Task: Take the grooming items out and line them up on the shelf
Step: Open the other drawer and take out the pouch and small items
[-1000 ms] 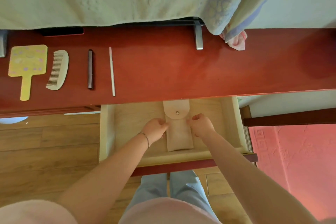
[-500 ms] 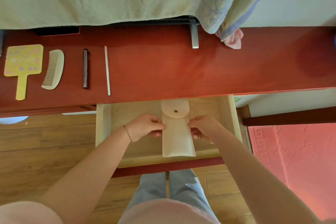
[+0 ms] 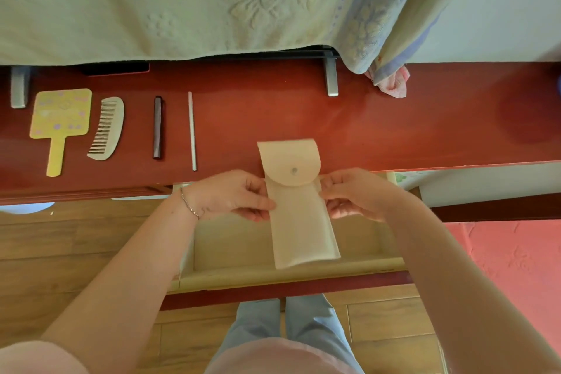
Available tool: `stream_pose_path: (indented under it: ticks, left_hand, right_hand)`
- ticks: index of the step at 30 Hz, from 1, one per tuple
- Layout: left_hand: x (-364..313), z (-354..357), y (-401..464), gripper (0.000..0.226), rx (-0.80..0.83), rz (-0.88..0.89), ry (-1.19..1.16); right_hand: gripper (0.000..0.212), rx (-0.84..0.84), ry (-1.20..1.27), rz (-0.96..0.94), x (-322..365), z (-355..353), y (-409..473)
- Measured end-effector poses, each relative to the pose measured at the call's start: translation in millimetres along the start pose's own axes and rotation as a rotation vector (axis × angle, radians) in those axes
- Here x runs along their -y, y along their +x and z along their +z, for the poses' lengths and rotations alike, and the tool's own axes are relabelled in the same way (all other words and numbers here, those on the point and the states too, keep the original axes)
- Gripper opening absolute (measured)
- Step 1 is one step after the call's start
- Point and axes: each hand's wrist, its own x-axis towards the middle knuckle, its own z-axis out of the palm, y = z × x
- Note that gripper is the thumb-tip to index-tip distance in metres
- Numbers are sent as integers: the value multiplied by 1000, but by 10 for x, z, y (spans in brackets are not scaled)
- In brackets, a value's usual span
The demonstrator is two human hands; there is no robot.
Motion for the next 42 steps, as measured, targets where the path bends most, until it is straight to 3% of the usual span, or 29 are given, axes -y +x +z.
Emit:
stream_pose_path:
  ticks: [6,10,20,23,26,28,30,33,37,42]
  left_hand:
    - [-282,-435,71,8,-459,77,-43]
    - [-282,-675,237,10,-709,65,92]
    - [-162,-749,379,17,-860,-23,316]
    - [-195,-685,298,16,-908,-21,511]
    - [-214,-594,143,17,-992,73,708]
    - [-194,-478,23,19,-1032,240,785]
    - [-114,-284,-67,33,-1010,423,913]
    - [149,155,-128,68,-851,571,1131]
    - [652,648,-98,109,-556,510,1336]
    - [1073,902,-38,121,-335,423,1487]
  right_hand:
    - [6,-273,84,-106,613,40,424]
    - [7,-385,78,-138,907,168,752]
    - [17,-576,-285,-172,888,314,1174]
    - [15,-651,-424,-233,880,344,1005]
    - [21,-762,-520,-361,768,356,711]
    - [20,-764,-579,-510,562,376,485]
    - [28,-710,-721,-628,276,387,291]
    - [67,-478,-998,-505,-237,389,44]
    - [103,-344,-1406,-476,-952,445,-140]
    - [118,-286,-1534,-440,-1398,425,-177]
